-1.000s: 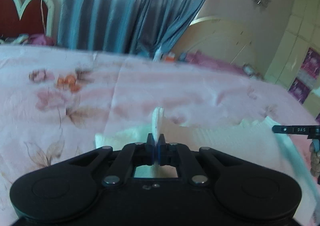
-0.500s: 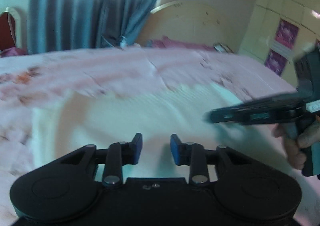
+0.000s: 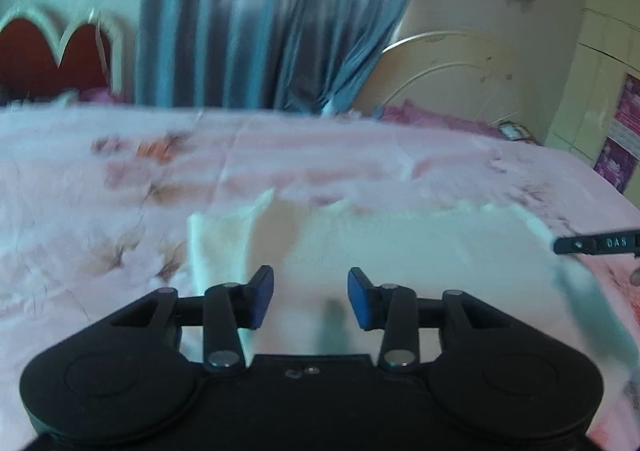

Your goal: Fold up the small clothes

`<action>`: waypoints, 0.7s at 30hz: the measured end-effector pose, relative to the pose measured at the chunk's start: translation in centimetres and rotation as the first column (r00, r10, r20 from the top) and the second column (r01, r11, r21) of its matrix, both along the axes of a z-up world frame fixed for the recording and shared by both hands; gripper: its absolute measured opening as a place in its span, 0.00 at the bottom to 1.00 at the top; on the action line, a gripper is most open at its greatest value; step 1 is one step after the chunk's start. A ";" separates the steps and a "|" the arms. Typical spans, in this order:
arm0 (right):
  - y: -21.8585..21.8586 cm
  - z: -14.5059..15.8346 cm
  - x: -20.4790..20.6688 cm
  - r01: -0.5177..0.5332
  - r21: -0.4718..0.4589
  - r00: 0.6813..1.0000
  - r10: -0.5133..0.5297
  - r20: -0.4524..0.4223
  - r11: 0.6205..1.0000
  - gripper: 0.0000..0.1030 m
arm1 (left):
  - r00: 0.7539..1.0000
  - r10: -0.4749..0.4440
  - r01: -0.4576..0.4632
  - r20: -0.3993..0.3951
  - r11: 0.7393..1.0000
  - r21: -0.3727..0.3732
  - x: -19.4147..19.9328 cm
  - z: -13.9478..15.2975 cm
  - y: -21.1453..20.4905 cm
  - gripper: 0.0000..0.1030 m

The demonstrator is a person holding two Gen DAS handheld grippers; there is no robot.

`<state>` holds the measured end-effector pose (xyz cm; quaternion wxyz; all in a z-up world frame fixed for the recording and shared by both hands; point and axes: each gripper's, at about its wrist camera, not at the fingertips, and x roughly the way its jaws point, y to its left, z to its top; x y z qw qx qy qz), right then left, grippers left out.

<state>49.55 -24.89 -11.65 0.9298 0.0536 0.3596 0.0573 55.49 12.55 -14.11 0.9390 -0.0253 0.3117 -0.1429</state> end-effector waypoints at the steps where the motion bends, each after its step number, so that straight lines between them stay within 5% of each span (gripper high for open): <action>1: 1.1 0.3 -0.7 -0.039 0.017 0.999 0.038 0.009 0.999 0.49 | 1.000 -0.026 0.026 0.002 1.000 -0.008 -0.8 0.4 -1.0 0.42; 8: 6.8 -1.8 -4.2 -0.187 0.029 0.980 0.188 -0.070 0.982 0.48 | 0.991 -0.115 0.119 -0.071 0.991 0.054 -3.6 -2.2 -6.4 0.49; 15: 3.7 -2.8 -5.6 -0.056 -0.051 0.994 0.050 -0.100 0.997 0.48 | 0.995 -0.042 0.049 -0.088 0.996 0.077 -4.2 -2.7 -3.6 0.49; 21: 3.5 -1.7 -6.2 -0.054 -0.040 0.994 0.050 -0.098 0.998 0.48 | 0.996 -0.007 0.014 -0.091 0.997 0.080 -4.5 -2.3 -2.9 0.48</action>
